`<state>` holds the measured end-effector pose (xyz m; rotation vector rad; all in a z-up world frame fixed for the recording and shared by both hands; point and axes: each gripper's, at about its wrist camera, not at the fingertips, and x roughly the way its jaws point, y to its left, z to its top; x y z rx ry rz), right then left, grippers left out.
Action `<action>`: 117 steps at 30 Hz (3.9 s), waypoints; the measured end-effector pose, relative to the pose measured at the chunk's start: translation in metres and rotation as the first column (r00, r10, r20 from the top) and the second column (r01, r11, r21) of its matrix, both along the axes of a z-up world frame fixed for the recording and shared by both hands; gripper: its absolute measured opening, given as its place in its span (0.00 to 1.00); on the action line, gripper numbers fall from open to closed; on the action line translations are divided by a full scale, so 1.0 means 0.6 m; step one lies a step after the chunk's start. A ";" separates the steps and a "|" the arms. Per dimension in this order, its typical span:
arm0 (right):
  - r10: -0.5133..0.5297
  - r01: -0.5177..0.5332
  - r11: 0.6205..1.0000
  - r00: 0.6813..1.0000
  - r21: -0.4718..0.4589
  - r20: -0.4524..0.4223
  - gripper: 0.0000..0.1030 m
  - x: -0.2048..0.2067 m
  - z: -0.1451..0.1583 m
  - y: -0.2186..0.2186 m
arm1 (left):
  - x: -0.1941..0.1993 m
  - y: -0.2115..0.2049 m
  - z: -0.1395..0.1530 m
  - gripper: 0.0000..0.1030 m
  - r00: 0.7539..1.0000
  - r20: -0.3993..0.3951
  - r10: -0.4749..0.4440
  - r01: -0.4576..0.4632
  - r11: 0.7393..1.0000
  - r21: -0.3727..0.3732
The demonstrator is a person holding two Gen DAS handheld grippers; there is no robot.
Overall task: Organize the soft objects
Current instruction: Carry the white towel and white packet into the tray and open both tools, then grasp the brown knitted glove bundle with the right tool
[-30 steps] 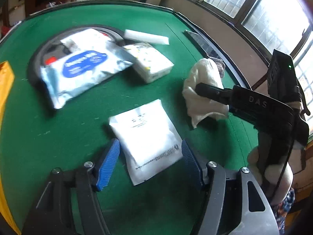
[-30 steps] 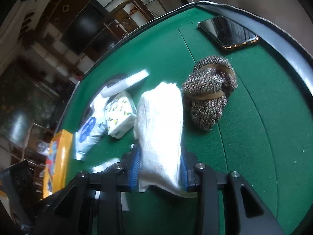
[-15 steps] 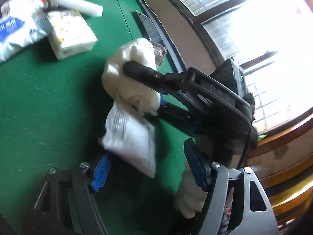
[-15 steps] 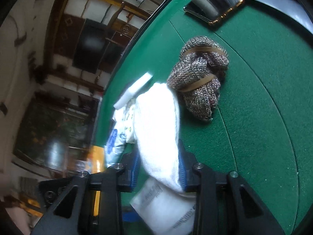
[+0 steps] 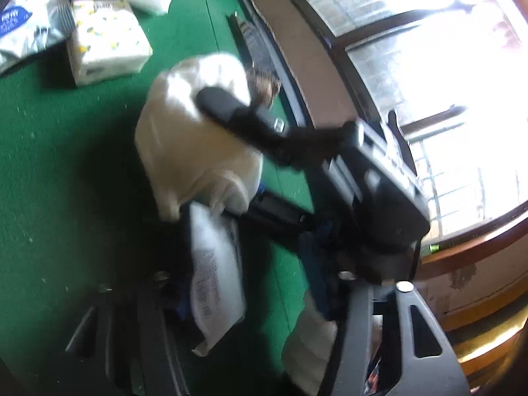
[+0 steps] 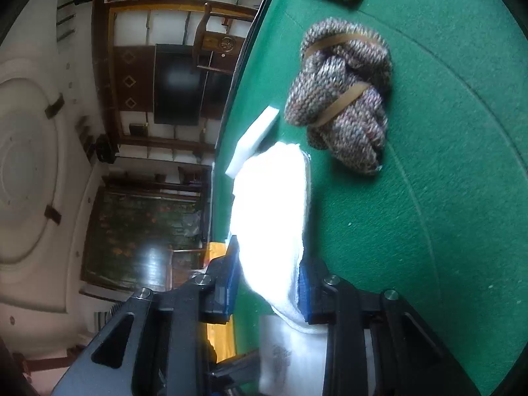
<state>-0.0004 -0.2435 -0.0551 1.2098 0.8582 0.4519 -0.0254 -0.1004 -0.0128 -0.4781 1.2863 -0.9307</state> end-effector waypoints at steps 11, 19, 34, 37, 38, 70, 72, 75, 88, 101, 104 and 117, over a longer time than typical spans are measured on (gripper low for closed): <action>-0.008 0.008 0.993 1.000 -0.120 0.000 0.25 0.006 0.015 -0.007 | -0.039 -0.025 0.011 0.05 0.994 0.062 -0.089 0.085 0.994 0.073; -0.027 0.037 0.989 0.997 -0.144 0.073 0.24 0.005 0.031 -0.015 | -0.029 0.066 0.043 0.05 0.994 0.105 0.043 -0.045 0.999 0.020; 0.011 0.012 0.970 0.995 -0.242 0.094 0.24 0.002 0.028 0.009 | -0.114 0.539 0.153 0.06 0.840 0.274 0.469 -0.471 0.880 -0.061; 0.065 -0.022 0.953 0.989 -0.303 0.132 0.24 -0.003 0.058 0.049 | -0.115 0.612 0.134 0.06 0.798 0.250 0.549 -0.561 0.827 -0.025; 0.086 -0.038 0.949 0.986 -0.314 0.140 0.24 -0.004 0.067 0.065 | -0.117 0.638 0.123 0.06 0.785 0.237 0.573 -0.590 0.808 -0.001; 0.657 -0.491 0.514 0.752 -0.704 -0.045 0.47 0.058 0.129 0.619 | -0.146 0.749 0.099 0.59 0.608 0.363 0.707 -0.781 0.614 0.113; 0.653 -0.479 0.522 0.757 -0.706 -0.031 0.52 0.055 0.138 0.612 | -0.147 0.753 0.096 0.59 0.607 0.354 0.711 -0.782 0.614 0.109; 0.642 -0.454 0.527 0.766 -0.718 -0.013 0.52 0.049 0.156 0.616 | -0.148 0.754 0.095 0.59 0.605 0.349 0.715 -0.784 0.612 0.104; 0.385 -0.129 0.573 0.914 -0.810 0.126 0.54 0.001 0.213 0.386 | -0.164 0.700 0.134 0.59 0.629 0.436 0.643 -0.735 0.675 0.064; -0.147 0.321 0.483 0.947 -0.815 0.286 0.94 -0.038 0.253 0.018 | -0.153 0.523 0.162 0.59 0.744 0.500 0.443 -0.563 0.819 0.111; -0.183 0.252 0.526 0.966 -0.812 0.182 0.93 0.006 0.213 -0.013 | -0.155 0.494 0.162 0.59 0.762 0.502 0.409 -0.538 0.831 0.140; 0.081 -0.005 0.575 0.995 -0.818 0.051 0.85 0.109 0.157 0.107 | -0.151 0.421 0.154 0.59 0.806 0.487 0.336 -0.481 0.852 0.208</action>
